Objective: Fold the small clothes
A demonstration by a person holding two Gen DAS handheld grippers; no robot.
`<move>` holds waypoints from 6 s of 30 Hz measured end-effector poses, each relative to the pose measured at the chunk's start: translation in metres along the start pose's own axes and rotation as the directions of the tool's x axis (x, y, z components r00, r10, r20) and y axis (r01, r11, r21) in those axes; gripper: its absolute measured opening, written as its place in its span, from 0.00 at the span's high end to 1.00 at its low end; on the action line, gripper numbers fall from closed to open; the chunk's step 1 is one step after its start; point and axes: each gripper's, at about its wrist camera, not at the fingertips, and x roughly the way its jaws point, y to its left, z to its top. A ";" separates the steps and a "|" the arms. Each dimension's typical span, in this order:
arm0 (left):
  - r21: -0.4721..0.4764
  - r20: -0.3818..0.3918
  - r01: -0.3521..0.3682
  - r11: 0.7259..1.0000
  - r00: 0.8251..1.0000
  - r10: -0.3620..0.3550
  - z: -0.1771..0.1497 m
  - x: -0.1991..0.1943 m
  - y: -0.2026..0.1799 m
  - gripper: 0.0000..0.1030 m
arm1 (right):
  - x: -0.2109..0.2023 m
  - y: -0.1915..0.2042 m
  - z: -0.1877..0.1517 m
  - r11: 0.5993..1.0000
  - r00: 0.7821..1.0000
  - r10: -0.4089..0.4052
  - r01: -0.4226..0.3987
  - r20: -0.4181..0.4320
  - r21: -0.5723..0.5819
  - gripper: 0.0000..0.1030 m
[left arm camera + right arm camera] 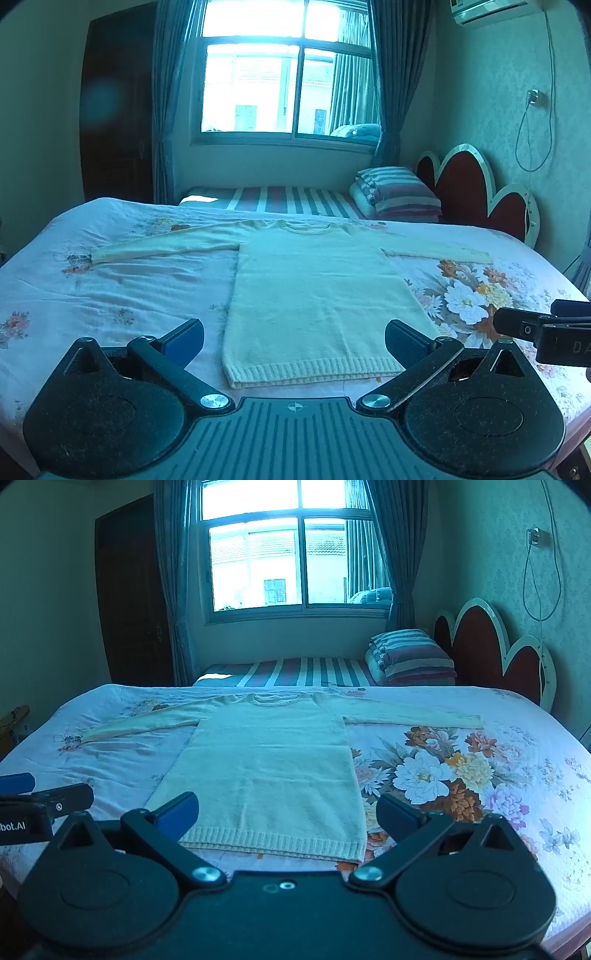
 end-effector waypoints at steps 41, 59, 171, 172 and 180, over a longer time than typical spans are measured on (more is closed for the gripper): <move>-0.005 0.009 -0.008 1.000 1.000 0.008 0.000 -0.004 0.001 0.00 | 0.000 0.007 0.001 1.000 1.000 0.002 -0.002 0.007 -0.012 0.00; -0.008 0.002 -0.006 1.000 1.000 0.006 0.000 0.000 0.002 0.00 | 0.000 0.007 0.001 1.000 1.000 0.003 -0.002 0.006 -0.012 0.00; -0.109 -0.215 -0.295 0.949 0.939 0.267 0.099 0.466 0.194 0.00 | 0.553 0.063 0.124 0.991 0.981 0.136 -0.136 -0.142 0.005 0.61; -0.112 -0.215 -0.288 0.951 0.942 0.259 0.099 0.469 0.191 0.00 | 0.540 0.065 0.122 0.989 0.984 0.147 -0.149 -0.102 -0.012 0.62; -0.144 -0.207 -0.062 0.988 0.978 0.031 0.114 0.510 0.118 0.02 | 0.481 -0.010 0.124 0.998 1.000 -0.008 0.009 -0.012 0.069 0.65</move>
